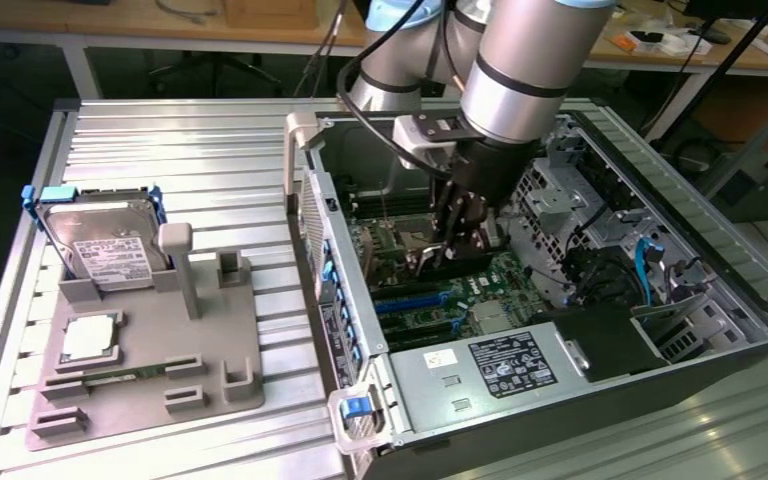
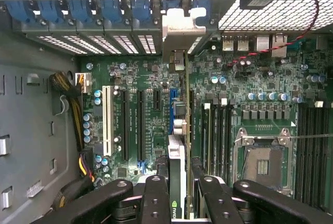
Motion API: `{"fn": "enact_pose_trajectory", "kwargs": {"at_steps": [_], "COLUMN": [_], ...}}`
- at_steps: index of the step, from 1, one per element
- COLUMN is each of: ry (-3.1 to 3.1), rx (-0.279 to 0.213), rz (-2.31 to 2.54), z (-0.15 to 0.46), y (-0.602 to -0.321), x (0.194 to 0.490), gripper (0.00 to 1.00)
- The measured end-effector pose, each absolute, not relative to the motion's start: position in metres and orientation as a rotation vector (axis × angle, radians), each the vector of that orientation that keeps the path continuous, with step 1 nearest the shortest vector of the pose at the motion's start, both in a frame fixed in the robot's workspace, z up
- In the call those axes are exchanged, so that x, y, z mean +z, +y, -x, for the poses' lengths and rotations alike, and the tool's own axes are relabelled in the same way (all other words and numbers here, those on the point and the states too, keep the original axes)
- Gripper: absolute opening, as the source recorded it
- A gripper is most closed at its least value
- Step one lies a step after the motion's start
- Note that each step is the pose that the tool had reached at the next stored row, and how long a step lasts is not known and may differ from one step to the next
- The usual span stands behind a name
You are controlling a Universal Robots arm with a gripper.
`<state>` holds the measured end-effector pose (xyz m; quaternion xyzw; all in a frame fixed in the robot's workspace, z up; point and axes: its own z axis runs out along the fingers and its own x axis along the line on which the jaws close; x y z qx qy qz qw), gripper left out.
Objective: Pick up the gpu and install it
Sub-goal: 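Insert the gpu into the slot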
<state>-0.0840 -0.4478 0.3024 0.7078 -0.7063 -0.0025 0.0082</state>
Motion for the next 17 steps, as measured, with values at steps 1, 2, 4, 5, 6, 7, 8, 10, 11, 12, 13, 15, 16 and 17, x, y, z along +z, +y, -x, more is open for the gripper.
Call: {"fn": "enact_pose_trajectory", "kwargs": {"at_steps": [1,2,4,5,6,7,8,10,11,12,13,15,16,17], "ry": [-2.207,-2.207,-2.206,-2.206,-2.206,-2.206,-2.206,-2.205,-2.205,-2.205,-2.205,-2.205,-2.204,-2.205], "rx": [-0.008,-0.008,-0.008,-0.008,-0.008,-0.008,-0.008,-0.008,-0.008,-0.008,-0.008,-0.008,-0.008,-0.008], "rz": [-2.212,-2.213,-2.213,-2.214,-2.214,-2.214,-2.214,-2.215,-2.215,-2.215,-2.215,-2.215,-2.215,-2.215], "z": [0.085,0.086,0.088,0.088,0.089,0.09,0.091,0.092,0.093,0.094,0.095,0.095,0.095,0.096], "y": [-0.448,-0.448,-0.448,-0.448,-0.448,-0.448,-0.448,-0.449,-0.448,-0.448,-0.449,-0.449,-0.449,-0.449], "x": [0.302,0.301,0.3,0.3,0.299,0.298,0.298,0.296,0.295,0.294,0.293,0.291,0.29,0.289], "gripper": [0.27,0.27,0.27,0.27,0.27,0.27,0.27,0.27,0.27,0.27,0.27,0.27,0.27,0.27]}}
